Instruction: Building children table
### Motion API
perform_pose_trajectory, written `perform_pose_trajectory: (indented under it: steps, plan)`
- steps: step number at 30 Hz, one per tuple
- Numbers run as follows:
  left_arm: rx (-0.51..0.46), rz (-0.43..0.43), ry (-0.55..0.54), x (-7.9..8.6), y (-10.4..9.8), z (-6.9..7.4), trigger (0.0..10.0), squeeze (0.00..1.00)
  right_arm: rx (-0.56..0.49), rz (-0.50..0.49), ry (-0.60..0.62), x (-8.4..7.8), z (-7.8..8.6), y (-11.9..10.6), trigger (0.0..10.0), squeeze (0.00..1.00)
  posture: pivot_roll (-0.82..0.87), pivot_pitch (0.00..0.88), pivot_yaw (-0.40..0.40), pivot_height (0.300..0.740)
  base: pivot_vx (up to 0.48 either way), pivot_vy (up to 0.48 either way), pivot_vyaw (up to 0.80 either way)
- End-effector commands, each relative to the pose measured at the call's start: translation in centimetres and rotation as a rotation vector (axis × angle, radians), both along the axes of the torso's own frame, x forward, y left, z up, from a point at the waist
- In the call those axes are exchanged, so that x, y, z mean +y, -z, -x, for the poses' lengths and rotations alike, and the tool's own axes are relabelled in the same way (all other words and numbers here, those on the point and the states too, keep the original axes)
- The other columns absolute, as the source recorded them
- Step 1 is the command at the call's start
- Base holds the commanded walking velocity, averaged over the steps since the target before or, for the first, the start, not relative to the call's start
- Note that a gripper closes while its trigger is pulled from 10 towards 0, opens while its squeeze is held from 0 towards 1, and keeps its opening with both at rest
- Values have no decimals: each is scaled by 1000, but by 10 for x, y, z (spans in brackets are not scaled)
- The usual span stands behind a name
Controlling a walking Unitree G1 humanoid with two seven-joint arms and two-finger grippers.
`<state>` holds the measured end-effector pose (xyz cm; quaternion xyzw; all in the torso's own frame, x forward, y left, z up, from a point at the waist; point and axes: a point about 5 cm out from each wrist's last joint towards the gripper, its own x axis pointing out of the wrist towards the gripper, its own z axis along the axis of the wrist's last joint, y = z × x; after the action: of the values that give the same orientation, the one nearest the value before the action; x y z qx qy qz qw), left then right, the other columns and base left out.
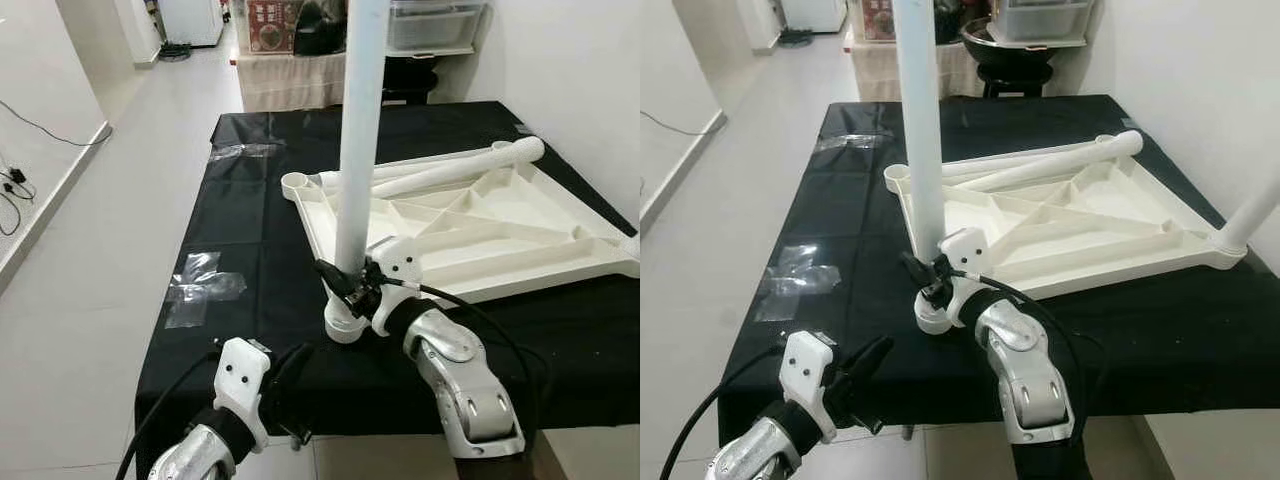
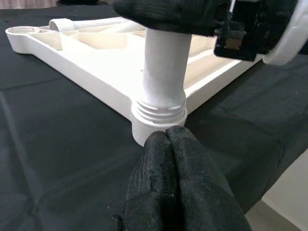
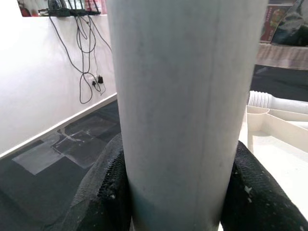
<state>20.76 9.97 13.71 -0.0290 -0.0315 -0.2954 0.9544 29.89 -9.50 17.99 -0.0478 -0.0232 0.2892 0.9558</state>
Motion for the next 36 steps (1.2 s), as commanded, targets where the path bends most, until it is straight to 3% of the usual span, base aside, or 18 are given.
perform_pose_trajectory:
  steps: [1, 3, 4, 8, 9, 10, 11, 12, 20, 21, 22, 23, 24, 32, 36]
  plan:
    - [16, -2, -12, 3, 2, 1, 10000, 0, 185, 31, 30, -8, 3, 37, 10000, 0, 44, 163, 9, 740, 0, 0, 0]
    - [16, -3, -12, 3, 2, 0, 10000, 0, 181, 18, 4, -6, 3, 35, 10000, 0, 44, 163, 9, 740, 0, 0, 0]
    - [15, -4, -11, 3, 2, 0, 10000, 0, 173, 2, -31, -4, 5, 31, 10000, 1000, 45, 158, 11, 740, 0, 0, 0]
    - [13, -4, -6, 2, 2, -2, 10000, 0, 97, 1, -227, -6, -1, 7, 10000, 1000, 44, 149, 10, 740, 0, 0, 0]
    - [13, -4, -4, 2, 2, -3, 10000, 0, 70, 42, -295, -11, -6, 0, 10000, 969, 47, 144, 8, 740, 0, 0, 0]
    - [13, -4, -4, 2, 2, -3, 10000, 0, 70, 42, -295, -11, -6, 0, 10000, 969, 47, 144, 8, 740, 0, 0, 0]
    - [12, -5, -4, 1, 2, -3, 10000, 0, 58, 90, -350, -16, -10, -4, 10000, 373, 52, 143, 6, 740, 0, 0, 0]
    - [11, -6, -4, 1, 2, -3, 10000, 0, 52, 124, -399, -20, -13, -6, 10000, 0, 52, 143, 6, 740, 0, 0, 0]
    - [8, -13, -4, -2, 3, -4, 10000, 0, 77, 159, -523, -35, -30, -12, 10000, 0, 86, 133, -14, 740, 0, 0, 0]
    - [7, -16, -5, -2, 3, -5, 10000, 0, 79, 154, -561, -35, -31, -14, 6431, 0, 86, 131, -9, 740, 0, 0, 0]
    - [5, -18, -7, -2, 3, -4, 10000, 0, 80, 141, -587, -35, -31, -16, 1412, 0, 84, 129, -5, 740, 0, 0, 0]
    - [5, -18, -7, -2, 3, -4, 10000, 0, 80, 141, -587, -35, -31, -16, 1412, 0, 84, 129, -5, 740, 0, 0, 0]
    - [5, -20, -9, -1, 3, -4, 10000, 0, 82, 130, -606, -36, -33, -19, 0, 0, 88, 128, -5, 740, 0, 0, 0]
    - [1, -33, -21, 0, 3, -4, 10000, 0, 72, 145, -651, -43, -39, -24, 0, 0, 91, 128, 1, 740, 0, 0, 0]
    - [-2, -37, -33, 1, 2, -3, 10000, 0, 82, 161, -605, -54, -35, -16, 0, 0, 85, 135, 0, 740, 0, 0, 0]
